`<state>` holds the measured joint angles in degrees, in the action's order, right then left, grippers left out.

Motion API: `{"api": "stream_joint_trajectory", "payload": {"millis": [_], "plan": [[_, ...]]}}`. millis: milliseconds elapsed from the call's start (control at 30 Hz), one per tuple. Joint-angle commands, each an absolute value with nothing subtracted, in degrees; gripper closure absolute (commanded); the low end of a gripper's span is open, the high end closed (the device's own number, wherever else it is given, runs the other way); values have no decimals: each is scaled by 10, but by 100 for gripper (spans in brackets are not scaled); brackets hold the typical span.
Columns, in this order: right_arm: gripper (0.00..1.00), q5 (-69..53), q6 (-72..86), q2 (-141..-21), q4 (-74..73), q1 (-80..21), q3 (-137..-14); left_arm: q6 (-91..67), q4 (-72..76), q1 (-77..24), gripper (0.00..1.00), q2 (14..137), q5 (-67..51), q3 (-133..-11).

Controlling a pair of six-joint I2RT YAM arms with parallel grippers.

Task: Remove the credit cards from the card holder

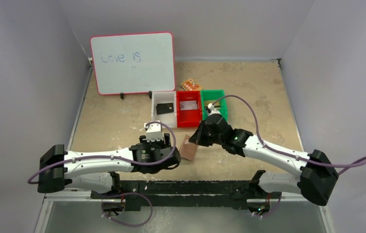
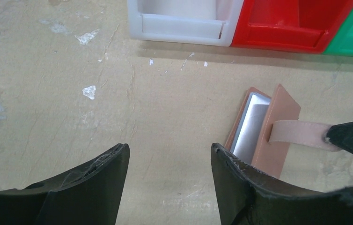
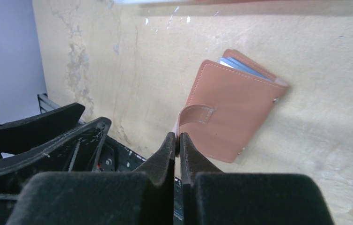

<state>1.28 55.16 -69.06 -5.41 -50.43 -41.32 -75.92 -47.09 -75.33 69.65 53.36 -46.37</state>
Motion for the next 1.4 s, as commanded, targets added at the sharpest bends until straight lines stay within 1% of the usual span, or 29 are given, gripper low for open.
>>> {"api": "stream_joint_trajectory", "payload": {"millis": [0,100,200,267,533,733,867,1000,1100,1167,1267,1367], "plan": [[97,38,556,-631,-77,-478,-391,-765,-422,-751,33,650,544,-437],[97,38,573,-586,-81,-465,-346,-743,-384,-750,27,642,538,-433],[97,49,597,-546,-102,-459,-307,-734,-375,-751,19,654,530,-448],[98,58,608,-522,-120,-458,-291,-720,-358,-751,16,668,516,-454],[98,112,667,-465,-214,-457,-261,-678,-281,-747,11,718,460,-482],[98,150,721,-461,-275,-457,-260,-627,-182,-713,11,738,379,-481],[96,159,732,-448,-272,-457,-247,-595,-117,-692,11,769,316,-486],[94,157,731,-451,-259,-456,-234,-564,-78,-686,14,821,247,-509],[94,171,737,-462,-258,-455,-236,-557,-32,-686,21,864,185,-520],[94,176,737,-466,-246,-453,-239,-561,-6,-686,28,890,160,-525],[92,168,732,-468,-221,-449,-239,-578,-13,-686,38,925,167,-533],[86,153,728,-466,-206,-445,-242,-593,-12,-686,48,947,172,-529]]}}
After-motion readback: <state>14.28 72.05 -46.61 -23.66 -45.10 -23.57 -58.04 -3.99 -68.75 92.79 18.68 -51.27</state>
